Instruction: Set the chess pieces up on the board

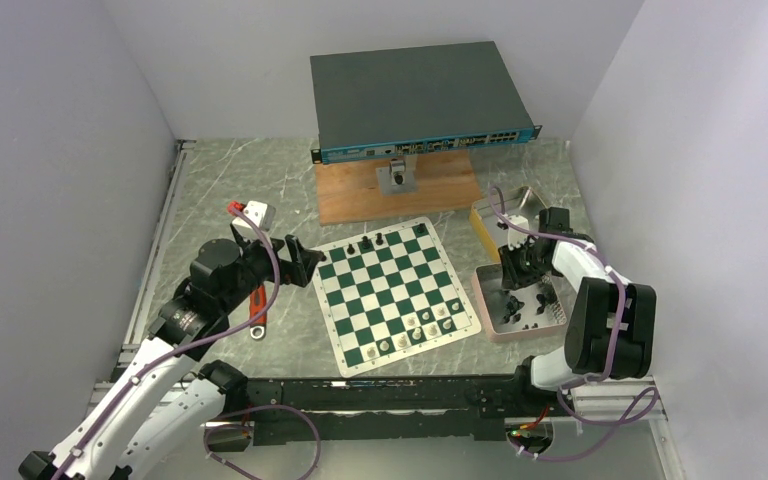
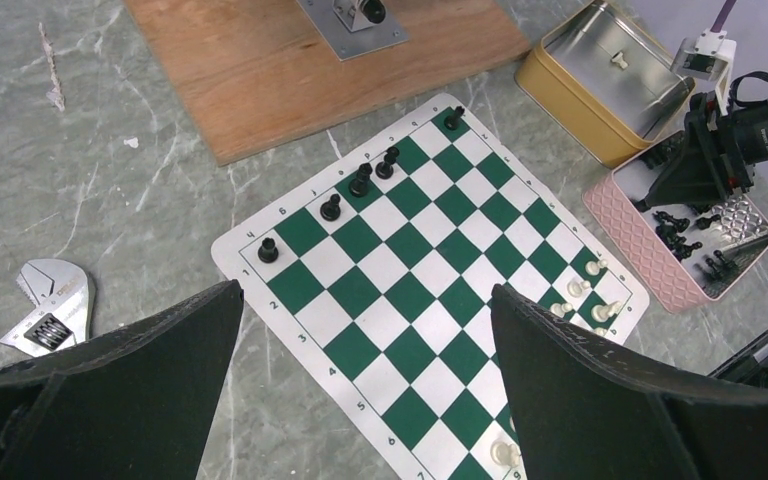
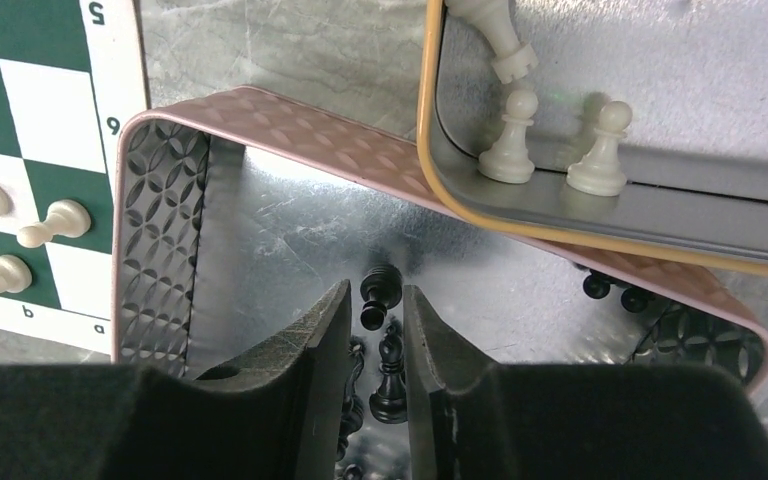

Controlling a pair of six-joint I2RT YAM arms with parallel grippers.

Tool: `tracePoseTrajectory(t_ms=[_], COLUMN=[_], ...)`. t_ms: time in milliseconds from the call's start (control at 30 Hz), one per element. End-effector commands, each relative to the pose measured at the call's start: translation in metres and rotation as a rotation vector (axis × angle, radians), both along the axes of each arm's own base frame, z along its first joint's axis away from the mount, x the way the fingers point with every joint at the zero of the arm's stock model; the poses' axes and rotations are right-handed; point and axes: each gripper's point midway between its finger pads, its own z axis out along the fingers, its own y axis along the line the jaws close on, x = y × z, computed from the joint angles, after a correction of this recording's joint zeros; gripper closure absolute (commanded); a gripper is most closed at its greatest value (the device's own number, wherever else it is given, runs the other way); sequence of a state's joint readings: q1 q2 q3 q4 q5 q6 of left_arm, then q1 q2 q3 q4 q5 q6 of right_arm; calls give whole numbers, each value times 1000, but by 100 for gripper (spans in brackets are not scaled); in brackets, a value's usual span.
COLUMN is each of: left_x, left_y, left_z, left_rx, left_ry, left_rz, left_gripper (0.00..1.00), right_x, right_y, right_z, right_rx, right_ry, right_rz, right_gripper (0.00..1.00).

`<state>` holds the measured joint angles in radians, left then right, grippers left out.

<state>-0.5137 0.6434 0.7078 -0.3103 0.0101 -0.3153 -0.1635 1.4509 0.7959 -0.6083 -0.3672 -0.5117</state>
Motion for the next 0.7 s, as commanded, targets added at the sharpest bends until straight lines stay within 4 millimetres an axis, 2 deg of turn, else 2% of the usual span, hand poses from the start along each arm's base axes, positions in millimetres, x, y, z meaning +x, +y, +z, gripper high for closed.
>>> tracePoseTrajectory(t_ms=[0,133,300,500,667], left_x=[2,2,1,-3,-7], left_y=[2,2,3,6,7], left_z=[13,13,15,25,34], left_rx=[-5,-5,-6,-6,10], left_ry=[-44,-44,-46,-60,-65], left_rz=[8,8,8,6,-9], left_gripper=[1,1,1,1,1], right_x=[4,3,4,6,-5], right_y=[-2,-2,-2,-3,9], right_z=[5,5,10,35,63], right_rx=[0,0,-3,-26,1], right_ry=[4,6,-8,-96,-154], right_rz=[-11,-9,3,36,178], right_gripper=[73,78,96,99,99])
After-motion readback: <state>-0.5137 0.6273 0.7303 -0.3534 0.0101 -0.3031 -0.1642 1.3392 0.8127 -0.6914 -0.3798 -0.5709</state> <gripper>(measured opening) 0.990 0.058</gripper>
